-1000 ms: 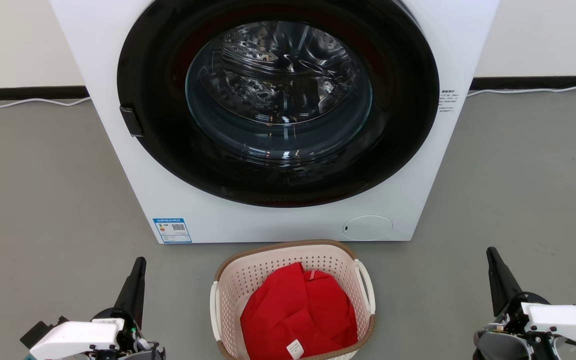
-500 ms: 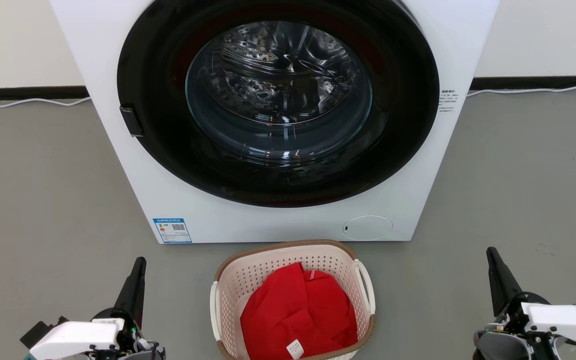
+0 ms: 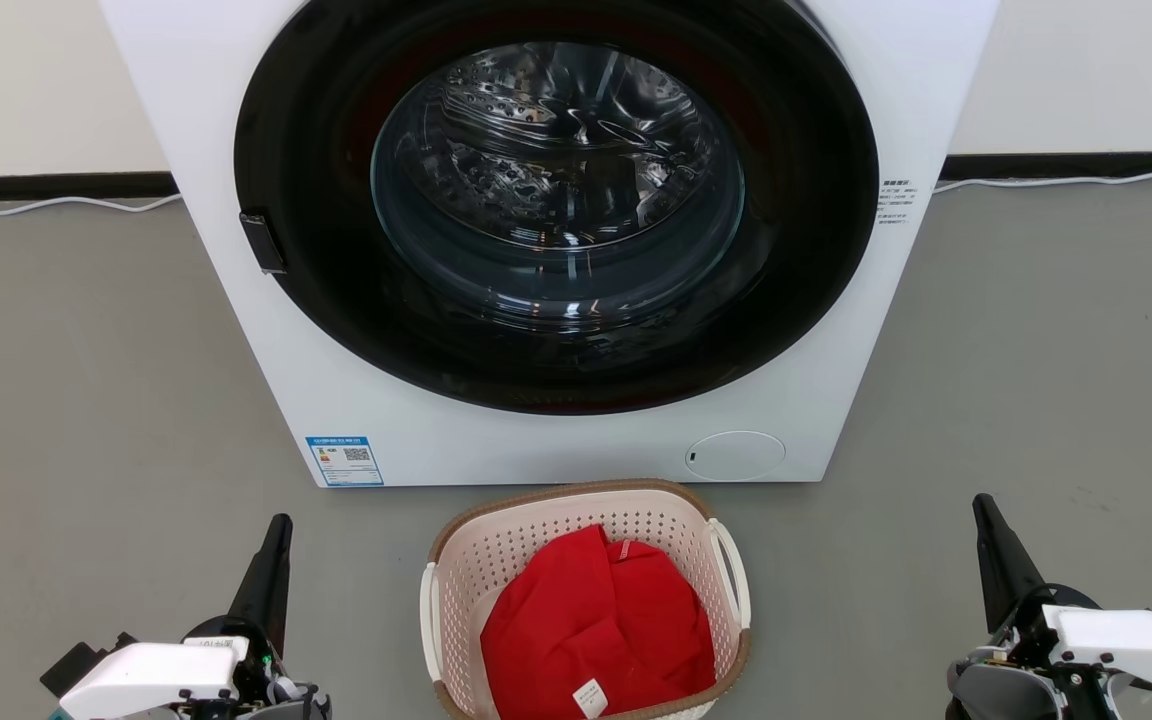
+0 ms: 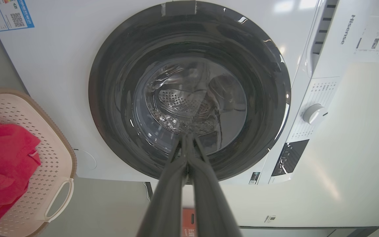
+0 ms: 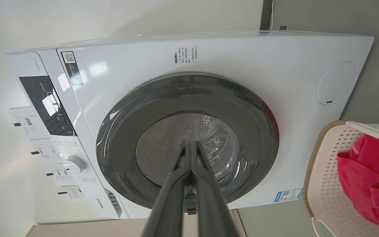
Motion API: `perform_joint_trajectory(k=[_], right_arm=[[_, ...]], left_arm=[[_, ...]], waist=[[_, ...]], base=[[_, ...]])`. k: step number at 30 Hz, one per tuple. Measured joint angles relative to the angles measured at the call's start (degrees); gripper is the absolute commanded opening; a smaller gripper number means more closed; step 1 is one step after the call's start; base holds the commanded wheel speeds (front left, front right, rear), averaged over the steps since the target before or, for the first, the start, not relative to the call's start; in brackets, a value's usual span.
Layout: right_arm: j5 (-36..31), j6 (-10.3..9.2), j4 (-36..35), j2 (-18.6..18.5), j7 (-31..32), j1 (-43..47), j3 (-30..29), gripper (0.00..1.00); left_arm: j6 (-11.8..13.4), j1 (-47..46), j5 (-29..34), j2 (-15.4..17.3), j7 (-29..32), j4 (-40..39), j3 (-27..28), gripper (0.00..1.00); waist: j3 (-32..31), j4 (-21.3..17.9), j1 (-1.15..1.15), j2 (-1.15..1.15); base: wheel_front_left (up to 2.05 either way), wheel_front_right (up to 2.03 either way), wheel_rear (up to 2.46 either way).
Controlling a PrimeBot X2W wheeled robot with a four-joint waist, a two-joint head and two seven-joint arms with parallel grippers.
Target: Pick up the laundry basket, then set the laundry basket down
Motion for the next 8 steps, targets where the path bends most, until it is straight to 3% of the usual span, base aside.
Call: perform_joint_trajectory(k=[8], right_arm=[[0.00, 0.00, 0.00, 0.00, 0.00, 0.00, 0.00, 0.00]], left_arm=[[0.00, 0.00, 0.00, 0.00, 0.00, -0.01, 0.00, 0.00]], waist=[[0.00, 0.00, 0.00, 0.00]], base=[[0.00, 0.00, 0.00]])
